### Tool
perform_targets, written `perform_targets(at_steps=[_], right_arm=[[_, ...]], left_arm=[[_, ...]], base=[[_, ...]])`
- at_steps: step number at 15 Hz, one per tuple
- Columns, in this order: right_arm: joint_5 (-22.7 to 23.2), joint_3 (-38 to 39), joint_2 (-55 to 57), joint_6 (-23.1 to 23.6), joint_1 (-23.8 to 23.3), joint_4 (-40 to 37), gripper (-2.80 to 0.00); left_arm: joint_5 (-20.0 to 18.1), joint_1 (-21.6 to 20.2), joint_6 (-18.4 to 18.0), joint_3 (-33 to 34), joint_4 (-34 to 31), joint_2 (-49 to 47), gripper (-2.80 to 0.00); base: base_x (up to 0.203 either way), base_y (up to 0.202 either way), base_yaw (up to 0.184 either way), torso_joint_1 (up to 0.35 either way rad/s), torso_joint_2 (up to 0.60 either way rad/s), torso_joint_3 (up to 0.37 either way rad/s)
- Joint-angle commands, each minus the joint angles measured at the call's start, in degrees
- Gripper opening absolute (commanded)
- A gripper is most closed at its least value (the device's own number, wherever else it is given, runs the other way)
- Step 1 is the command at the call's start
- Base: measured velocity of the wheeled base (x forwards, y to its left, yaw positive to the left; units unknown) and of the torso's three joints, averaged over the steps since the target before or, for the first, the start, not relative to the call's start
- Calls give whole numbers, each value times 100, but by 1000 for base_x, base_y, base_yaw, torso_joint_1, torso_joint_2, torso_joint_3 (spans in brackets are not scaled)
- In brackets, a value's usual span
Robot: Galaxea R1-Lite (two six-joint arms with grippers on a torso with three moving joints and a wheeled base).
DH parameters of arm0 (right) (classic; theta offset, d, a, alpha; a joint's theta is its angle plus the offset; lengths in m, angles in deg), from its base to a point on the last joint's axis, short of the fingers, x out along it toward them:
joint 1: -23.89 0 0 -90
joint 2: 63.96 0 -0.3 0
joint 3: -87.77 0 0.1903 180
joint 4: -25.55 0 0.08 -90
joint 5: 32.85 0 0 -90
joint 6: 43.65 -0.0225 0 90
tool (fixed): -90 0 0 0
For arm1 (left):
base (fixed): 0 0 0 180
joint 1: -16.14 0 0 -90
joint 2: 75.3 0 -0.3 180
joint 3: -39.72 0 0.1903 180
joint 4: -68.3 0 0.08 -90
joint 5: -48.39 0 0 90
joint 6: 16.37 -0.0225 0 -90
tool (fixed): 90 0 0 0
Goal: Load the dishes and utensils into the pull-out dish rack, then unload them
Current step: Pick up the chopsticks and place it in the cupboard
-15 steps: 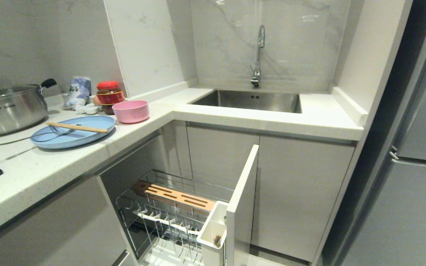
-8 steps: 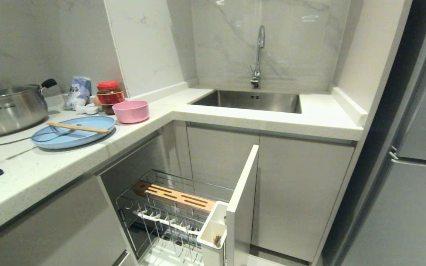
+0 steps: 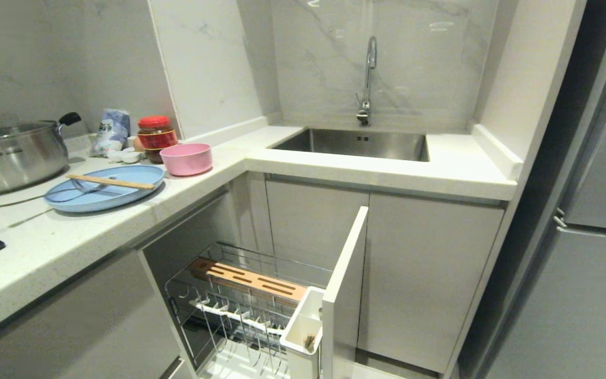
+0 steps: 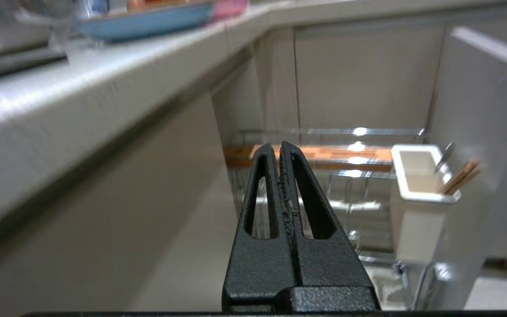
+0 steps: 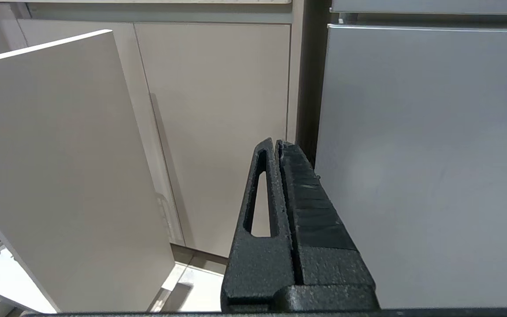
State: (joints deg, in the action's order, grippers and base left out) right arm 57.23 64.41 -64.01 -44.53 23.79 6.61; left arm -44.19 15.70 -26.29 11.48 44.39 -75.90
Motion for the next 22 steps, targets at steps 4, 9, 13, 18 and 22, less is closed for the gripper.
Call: perform_targets(at_steps=[4,9,13,18,22], right_arm=[[1,149,-4,0,1,6,-280],[1,149,-4,0,1,6,-280],[1,149,-4,0,1,6,-280],[1,149,-4,0,1,6,-280],[1,149,-4,0,1,6,-280]], left_arm=[[13,0,344,549,127,60,-280],[65,-9,429,558,143,60,-280],[65,0,437,550,134,60,-280],[83,-1,631,549,134,60,-280],[83,-7,631,549,134,60,-280]], base=[[0,0,0,0,0,0],[0,0,0,0,0,0],[0,0,0,0,0,0],[0,0,0,0,0,0],[0,0,0,-1,1,-17]])
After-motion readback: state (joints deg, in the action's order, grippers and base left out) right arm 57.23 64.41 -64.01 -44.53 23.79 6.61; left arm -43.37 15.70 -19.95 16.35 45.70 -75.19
